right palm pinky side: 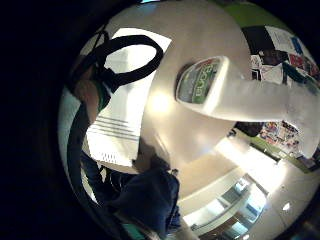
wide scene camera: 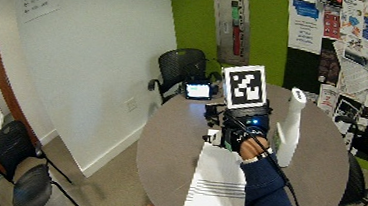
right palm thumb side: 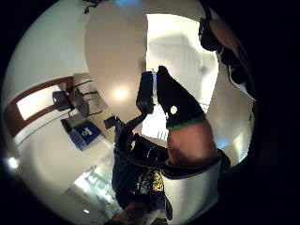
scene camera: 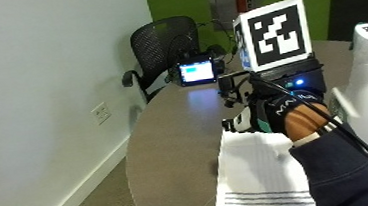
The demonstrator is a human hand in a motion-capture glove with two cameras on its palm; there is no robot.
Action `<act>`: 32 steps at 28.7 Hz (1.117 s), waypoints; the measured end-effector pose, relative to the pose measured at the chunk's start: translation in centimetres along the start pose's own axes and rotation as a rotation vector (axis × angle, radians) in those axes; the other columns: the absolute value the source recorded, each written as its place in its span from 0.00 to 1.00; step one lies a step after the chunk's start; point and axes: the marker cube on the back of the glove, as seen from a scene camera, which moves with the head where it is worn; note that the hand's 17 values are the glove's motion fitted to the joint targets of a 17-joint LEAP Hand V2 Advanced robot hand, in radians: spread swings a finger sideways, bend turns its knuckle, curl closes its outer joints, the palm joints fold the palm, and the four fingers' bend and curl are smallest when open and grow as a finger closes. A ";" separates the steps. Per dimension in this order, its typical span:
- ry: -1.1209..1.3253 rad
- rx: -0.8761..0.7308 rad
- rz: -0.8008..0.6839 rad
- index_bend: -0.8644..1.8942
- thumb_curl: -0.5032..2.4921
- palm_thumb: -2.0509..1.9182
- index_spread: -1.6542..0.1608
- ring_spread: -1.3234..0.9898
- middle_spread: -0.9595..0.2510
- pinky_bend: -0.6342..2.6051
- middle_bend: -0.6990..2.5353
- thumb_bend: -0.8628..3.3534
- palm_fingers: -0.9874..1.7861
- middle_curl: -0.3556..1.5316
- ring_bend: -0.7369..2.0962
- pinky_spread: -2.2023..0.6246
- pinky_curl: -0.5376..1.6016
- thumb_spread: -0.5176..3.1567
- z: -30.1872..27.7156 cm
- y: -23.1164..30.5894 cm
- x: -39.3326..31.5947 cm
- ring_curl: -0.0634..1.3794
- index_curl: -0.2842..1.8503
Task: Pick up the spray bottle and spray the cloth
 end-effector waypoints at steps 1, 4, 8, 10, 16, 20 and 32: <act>-0.001 0.002 0.001 0.37 0.19 0.60 0.83 0.53 0.77 0.33 0.32 0.26 0.75 0.24 0.45 0.75 0.30 0.26 0.0 0.0 0.1 0.12 0.16; -0.013 0.038 0.014 0.36 0.20 0.61 0.80 0.52 0.77 0.33 0.32 0.27 0.75 0.27 0.46 0.75 0.32 0.32 -0.3 0.1 0.5 0.16 0.18; -0.035 0.104 0.023 0.35 0.22 0.62 0.77 0.51 0.76 0.34 0.32 0.27 0.74 0.30 0.46 0.74 0.35 0.38 -1.1 0.5 1.3 0.22 0.20; -0.039 0.108 0.015 0.35 0.22 0.62 0.77 0.51 0.76 0.34 0.32 0.27 0.74 0.31 0.46 0.73 0.36 0.40 -1.3 0.7 1.5 0.23 0.21; -0.032 0.106 -0.006 0.35 0.24 0.62 0.75 0.50 0.75 0.33 0.32 0.26 0.74 0.33 0.46 0.73 0.38 0.45 -1.4 0.8 1.3 0.26 0.22; -0.029 0.141 -0.019 0.35 0.24 0.62 0.75 0.50 0.75 0.33 0.31 0.26 0.74 0.34 0.46 0.73 0.38 0.47 -1.8 1.0 1.2 0.27 0.22; -0.050 0.375 -0.071 0.38 0.26 0.63 0.73 0.53 0.76 0.36 0.26 0.25 0.63 0.34 0.37 0.74 0.41 0.49 -4.0 3.0 1.4 0.25 0.25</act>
